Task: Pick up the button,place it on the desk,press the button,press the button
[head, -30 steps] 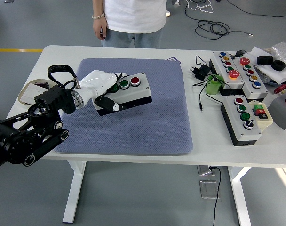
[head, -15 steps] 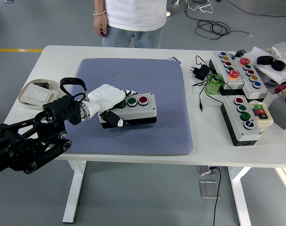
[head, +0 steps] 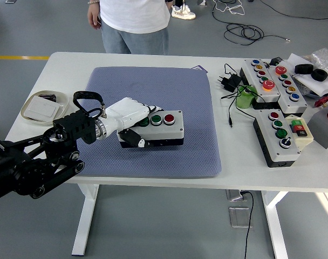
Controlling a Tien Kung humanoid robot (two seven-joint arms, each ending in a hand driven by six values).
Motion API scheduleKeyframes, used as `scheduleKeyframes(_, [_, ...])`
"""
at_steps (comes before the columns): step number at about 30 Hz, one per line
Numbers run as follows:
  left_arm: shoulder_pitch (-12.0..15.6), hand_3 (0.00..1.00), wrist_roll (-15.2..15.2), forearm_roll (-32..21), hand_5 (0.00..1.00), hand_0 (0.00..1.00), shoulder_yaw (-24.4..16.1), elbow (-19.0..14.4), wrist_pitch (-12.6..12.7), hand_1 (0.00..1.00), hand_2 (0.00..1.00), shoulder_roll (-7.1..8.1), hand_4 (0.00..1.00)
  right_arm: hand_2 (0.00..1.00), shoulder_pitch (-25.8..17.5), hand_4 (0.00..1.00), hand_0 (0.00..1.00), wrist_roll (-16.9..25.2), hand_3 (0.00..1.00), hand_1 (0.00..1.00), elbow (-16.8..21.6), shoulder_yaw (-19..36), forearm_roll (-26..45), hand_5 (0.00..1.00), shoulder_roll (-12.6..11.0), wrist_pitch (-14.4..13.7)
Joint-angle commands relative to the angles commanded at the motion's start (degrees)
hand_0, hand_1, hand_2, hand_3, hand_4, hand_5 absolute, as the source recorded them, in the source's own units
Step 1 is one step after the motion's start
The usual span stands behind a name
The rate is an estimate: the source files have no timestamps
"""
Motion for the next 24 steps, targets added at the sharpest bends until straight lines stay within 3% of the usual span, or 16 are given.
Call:
scheduleKeyframes(3, [-0.3,0.398,-0.2,-0.8,0.002,0.363,0.4,1.7,-0.5,0.325,0.335,-0.60,0.567,0.599,0.0,0.435,0.661,0.0,0.641,0.540,0.0,0.3,-0.4,0.504,0.0,0.0])
scheduleKeyframes(4, [-0.4,0.559,-0.3,-0.9,0.002,0.521,0.5,2.2,-0.6,0.486,0.481,-0.79,0.664,0.599,0.0,0.433,0.661,-0.1,0.641,0.540,0.0,0.4,-0.5,0.501,0.0,0.0])
scheduleKeyframes(9, [-0.6,0.559,-0.5,-1.3,0.002,0.521,0.4,3.8,-0.7,0.486,0.481,-1.24,0.664,0.599,0.1,0.433,0.661,-0.1,0.641,0.540,0.0,0.4,-0.6,0.501,0.0,0.1])
scheduleKeyframes(10, [-0.7,0.674,-0.4,-1.3,0.024,0.536,0.3,4.1,-0.8,0.579,0.627,-1.28,0.828,0.599,0.1,0.426,0.661,-0.1,0.640,0.540,0.0,0.4,-0.6,0.496,0.0,0.0])
scheduleKeyframes(15, [-0.7,0.674,-0.5,-1.3,0.024,0.536,-0.3,4.5,-2.3,0.579,0.627,-1.35,0.828,0.599,0.1,0.426,0.661,-0.1,0.640,0.540,0.0,0.3,-0.4,0.496,0.0,0.1])
scheduleKeyframes(16, [-0.7,0.744,-0.4,-1.3,0.021,0.641,-0.4,4.5,-2.7,0.716,0.796,-1.39,0.815,0.599,0.1,0.424,0.661,0.0,0.640,0.540,0.0,0.4,-0.5,0.494,0.0,0.1])
scheduleKeyframes(21, [-0.6,0.744,0.0,-1.4,0.021,0.641,-0.6,4.7,-3.5,0.716,0.796,-1.51,0.815,0.599,0.0,0.424,0.661,0.0,0.640,0.540,0.0,1.0,-1.2,0.494,0.0,0.3])
scheduleKeyframes(22, [-0.6,0.798,0.1,-1.3,0.058,0.774,-0.7,4.8,-3.7,0.817,0.890,-1.50,0.847,0.599,0.0,0.423,0.661,0.1,0.640,0.540,0.0,1.2,-1.4,0.494,0.0,0.3])
scheduleKeyframes(24, [-0.6,0.798,0.3,-1.2,0.058,0.774,-0.8,4.9,-4.0,0.817,0.890,-1.50,0.847,0.599,0.0,0.423,0.661,0.3,0.640,0.540,0.0,1.4,-1.6,0.494,0.0,0.4])
